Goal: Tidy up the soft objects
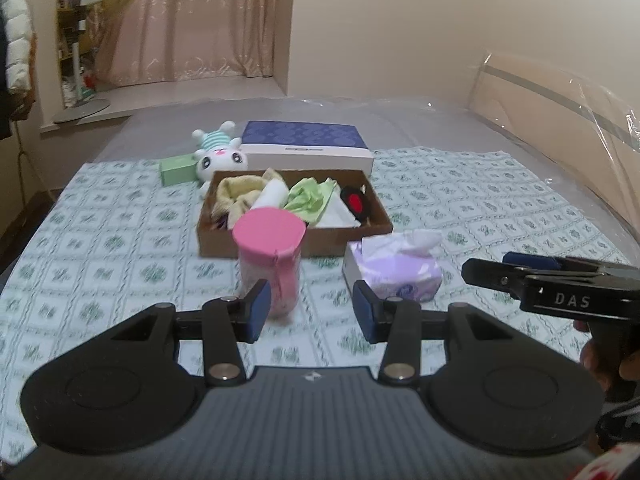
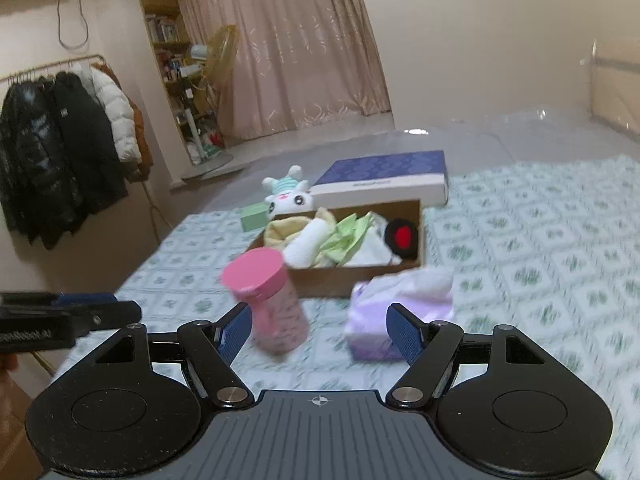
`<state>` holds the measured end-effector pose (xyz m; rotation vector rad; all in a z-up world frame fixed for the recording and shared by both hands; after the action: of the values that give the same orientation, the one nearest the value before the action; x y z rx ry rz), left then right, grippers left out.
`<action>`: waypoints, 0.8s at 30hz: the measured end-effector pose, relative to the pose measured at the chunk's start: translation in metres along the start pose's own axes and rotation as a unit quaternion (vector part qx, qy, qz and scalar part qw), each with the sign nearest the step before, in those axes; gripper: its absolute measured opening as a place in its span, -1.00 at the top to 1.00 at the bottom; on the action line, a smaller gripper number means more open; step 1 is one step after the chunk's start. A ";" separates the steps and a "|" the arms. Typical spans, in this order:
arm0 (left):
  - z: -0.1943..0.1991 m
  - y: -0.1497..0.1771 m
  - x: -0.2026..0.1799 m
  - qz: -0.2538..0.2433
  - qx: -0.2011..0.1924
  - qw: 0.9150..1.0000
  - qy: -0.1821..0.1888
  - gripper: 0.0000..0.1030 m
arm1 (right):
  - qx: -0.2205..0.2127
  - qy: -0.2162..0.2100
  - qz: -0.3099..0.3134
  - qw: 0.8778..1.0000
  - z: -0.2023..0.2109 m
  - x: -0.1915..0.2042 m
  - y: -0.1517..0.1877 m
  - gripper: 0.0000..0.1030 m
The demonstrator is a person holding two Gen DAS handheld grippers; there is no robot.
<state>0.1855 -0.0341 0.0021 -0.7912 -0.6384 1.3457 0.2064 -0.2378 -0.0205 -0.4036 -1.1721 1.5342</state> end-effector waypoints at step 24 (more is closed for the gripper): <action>0.072 0.102 0.000 0.021 0.016 0.999 -0.043 0.18 | 0.033 0.023 0.038 0.998 0.071 0.055 0.091 -0.44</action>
<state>0.0675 -0.0205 -0.0367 -0.7279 -0.6704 1.4320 0.0843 -0.2121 -0.0460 -0.4421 -1.0777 1.6166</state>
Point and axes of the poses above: each gripper's, at about its wrist camera, not at the fingertips, and z roughly against the way its jaws point, x to its left, y to its underside, the point moved 6 cm from there along -z, roughly the way its jaws point, and after that the axes turned 3 degrees about -y, right-handed, at the moved point
